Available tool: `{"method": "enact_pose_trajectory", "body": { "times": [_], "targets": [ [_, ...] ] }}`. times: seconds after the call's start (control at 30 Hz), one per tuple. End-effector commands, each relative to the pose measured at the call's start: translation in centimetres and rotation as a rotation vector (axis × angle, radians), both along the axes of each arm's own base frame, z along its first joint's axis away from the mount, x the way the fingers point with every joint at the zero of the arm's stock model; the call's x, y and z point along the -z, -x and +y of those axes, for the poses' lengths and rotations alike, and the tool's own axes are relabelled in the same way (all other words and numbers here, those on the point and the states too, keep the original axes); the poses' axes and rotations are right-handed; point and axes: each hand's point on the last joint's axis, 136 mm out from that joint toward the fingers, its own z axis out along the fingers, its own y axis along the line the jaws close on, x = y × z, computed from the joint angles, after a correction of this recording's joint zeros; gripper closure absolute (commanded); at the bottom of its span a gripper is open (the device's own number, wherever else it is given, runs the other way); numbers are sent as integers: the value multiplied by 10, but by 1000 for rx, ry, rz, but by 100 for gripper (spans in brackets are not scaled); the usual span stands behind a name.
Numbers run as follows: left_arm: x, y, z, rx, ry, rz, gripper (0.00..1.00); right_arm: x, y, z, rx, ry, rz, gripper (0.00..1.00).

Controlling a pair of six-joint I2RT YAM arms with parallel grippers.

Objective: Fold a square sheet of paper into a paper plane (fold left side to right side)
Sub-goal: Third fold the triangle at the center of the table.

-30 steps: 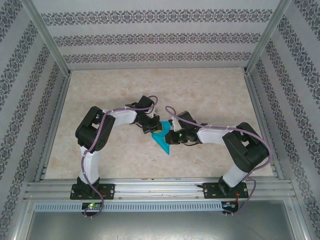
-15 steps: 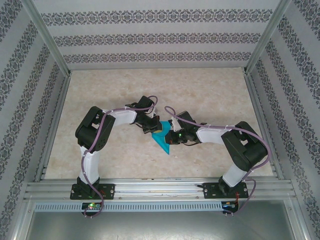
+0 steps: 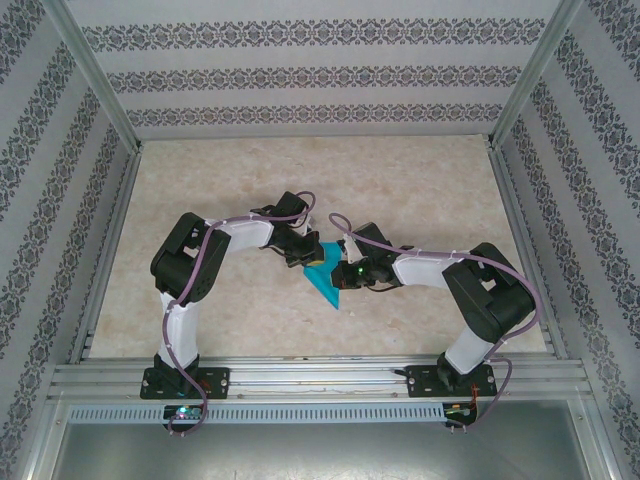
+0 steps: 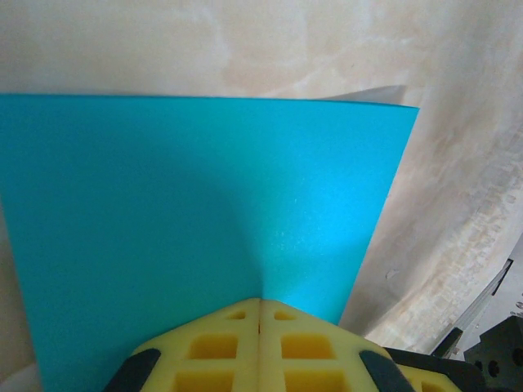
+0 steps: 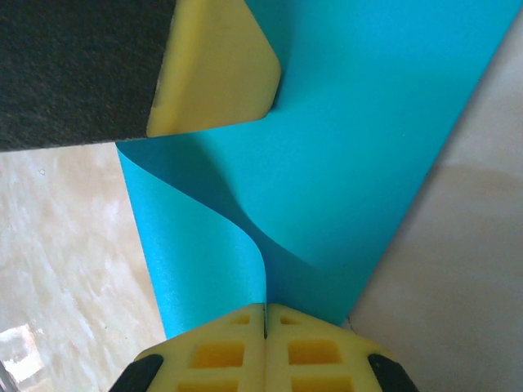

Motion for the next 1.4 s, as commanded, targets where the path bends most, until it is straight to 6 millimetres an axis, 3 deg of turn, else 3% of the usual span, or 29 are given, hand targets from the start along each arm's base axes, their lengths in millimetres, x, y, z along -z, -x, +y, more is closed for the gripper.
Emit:
{"method": "enact_pose_trajectory", "body": {
  "times": [0.0,0.43,0.77,0.93,1.17,1.37],
  "targets": [
    [26,20,16,-9,-107,65,97,-2,-11,-2,12,14,-21,100],
    [25,19,16,-11,-106,64,97,1,-11,-1,6,18,-11,100],
    [25,19,16,-10,-107,62,97,7,1,-4,-1,25,19,100],
    [20,17,14,-15,-96,51,88,13,1,-6,3,46,36,100],
    [-14,-3,5,-23,-53,-37,74,23,9,-11,3,79,83,100],
    [-51,-27,12,-45,-38,-142,71,28,15,-14,4,86,108,100]
  ]
}}
